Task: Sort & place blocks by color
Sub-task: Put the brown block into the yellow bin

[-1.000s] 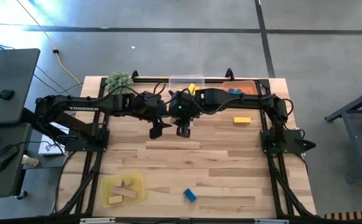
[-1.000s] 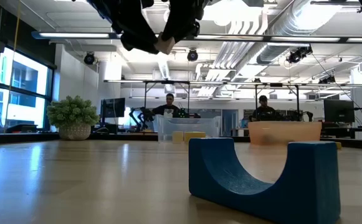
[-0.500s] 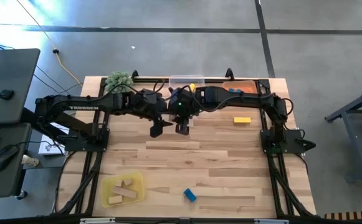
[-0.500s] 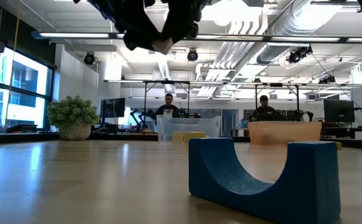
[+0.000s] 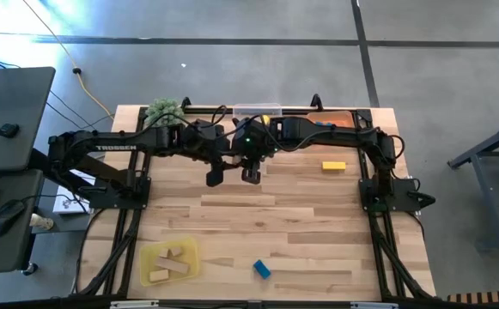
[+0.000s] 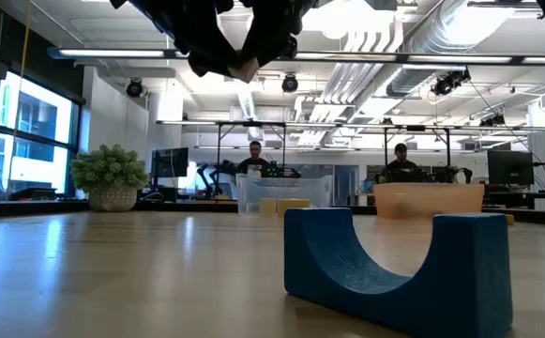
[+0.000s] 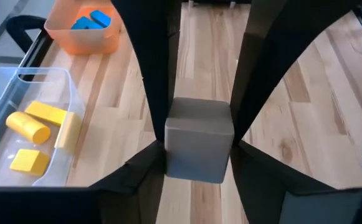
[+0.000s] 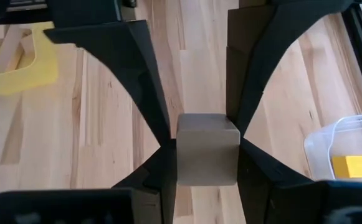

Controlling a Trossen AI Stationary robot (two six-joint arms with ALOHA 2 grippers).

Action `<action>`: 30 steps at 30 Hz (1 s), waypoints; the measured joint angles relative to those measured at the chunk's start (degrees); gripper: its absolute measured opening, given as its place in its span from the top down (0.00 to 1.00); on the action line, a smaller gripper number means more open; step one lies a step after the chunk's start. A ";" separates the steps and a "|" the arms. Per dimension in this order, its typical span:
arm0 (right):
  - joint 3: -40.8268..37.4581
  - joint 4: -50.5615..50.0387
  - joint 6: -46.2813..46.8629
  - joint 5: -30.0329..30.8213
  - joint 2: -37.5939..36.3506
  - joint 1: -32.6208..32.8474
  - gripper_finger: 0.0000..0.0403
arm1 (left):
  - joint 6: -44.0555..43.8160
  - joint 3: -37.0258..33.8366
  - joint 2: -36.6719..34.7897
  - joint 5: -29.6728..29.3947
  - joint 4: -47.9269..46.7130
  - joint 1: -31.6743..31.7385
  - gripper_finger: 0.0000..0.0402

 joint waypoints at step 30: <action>-0.02 1.54 3.76 0.48 -0.04 -1.03 0.58 | 5.71 0.00 0.21 -0.66 -0.76 0.07 0.74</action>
